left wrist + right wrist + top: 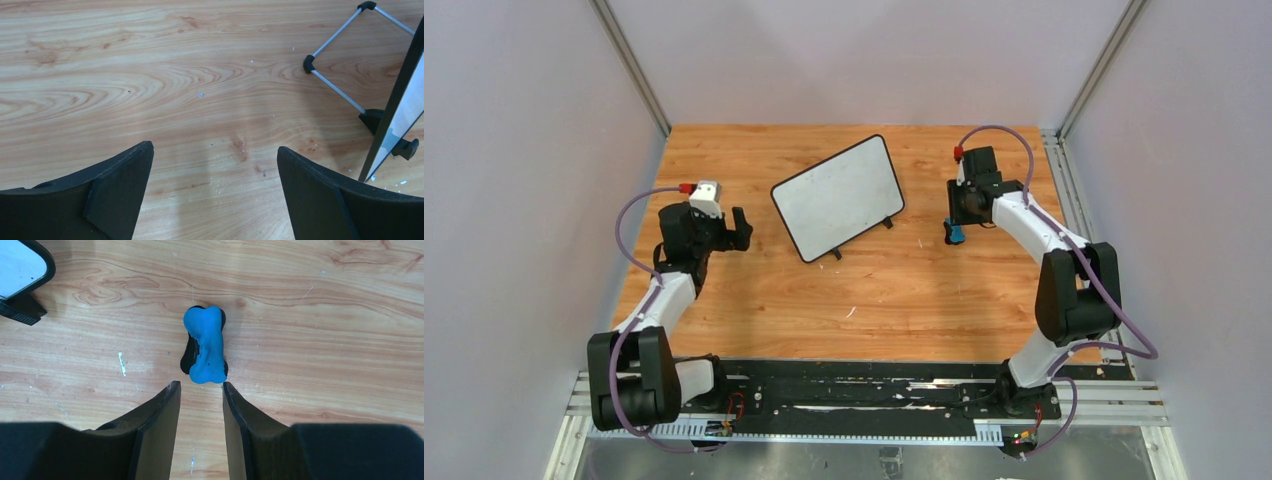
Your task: Erase the whiteboard
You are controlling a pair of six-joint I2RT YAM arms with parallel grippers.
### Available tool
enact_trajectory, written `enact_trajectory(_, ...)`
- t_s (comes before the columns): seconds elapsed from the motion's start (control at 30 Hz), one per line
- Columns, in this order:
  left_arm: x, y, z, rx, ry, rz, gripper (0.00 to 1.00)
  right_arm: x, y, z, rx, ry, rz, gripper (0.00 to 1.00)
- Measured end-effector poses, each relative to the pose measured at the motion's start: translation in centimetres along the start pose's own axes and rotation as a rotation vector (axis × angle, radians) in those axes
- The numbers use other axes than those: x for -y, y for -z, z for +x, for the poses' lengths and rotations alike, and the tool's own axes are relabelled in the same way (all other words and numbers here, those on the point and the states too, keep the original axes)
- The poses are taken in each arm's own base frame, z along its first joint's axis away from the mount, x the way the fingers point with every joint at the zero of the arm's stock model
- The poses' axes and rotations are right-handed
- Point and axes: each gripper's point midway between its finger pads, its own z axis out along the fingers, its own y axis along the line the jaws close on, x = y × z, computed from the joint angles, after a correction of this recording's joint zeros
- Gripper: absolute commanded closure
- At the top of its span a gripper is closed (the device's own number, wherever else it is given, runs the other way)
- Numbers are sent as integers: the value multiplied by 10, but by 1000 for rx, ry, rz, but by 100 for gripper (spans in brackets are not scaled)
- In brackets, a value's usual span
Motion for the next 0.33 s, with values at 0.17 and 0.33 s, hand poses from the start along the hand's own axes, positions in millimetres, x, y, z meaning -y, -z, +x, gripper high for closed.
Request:
enact_trajectory(0.17, -3, 0, -3, 10, -3, -16, 2, 0, -2, 0, 8, 2, 6, 63)
enact_trajectory(0.33, -3, 1, -3, 19, -5, -19, 2, -1, -3, -1, 13, 6, 4, 64)
